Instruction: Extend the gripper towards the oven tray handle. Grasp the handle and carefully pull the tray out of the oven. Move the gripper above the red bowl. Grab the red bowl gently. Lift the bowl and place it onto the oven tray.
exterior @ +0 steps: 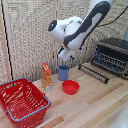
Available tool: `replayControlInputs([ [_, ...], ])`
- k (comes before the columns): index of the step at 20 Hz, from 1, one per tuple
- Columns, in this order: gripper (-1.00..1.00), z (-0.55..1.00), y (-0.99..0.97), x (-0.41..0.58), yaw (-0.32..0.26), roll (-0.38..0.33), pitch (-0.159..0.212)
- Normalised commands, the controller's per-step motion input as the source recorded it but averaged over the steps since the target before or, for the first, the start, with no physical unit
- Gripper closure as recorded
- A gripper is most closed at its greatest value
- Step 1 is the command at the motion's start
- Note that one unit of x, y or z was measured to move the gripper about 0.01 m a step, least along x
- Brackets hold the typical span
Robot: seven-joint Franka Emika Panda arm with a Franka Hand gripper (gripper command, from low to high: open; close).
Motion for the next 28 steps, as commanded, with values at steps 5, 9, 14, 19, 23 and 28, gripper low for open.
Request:
replayControlInputs([
  [5,-1.00,-0.10,-0.57,-0.079,0.002,-0.200,-0.013],
  [9,-1.00,-0.08,-0.74,-0.024,0.021,-0.130,-0.053],
  [14,-1.00,-0.07,-0.78,0.015,0.039,-0.093,-0.049],
  [19,-1.00,-0.09,-0.74,0.072,0.035,-0.114,-0.024],
  [23,-1.00,-0.12,-0.68,0.064,0.032,-0.123,-0.015],
  [28,-1.00,-0.22,-0.65,0.054,0.028,-0.122,0.000],
])
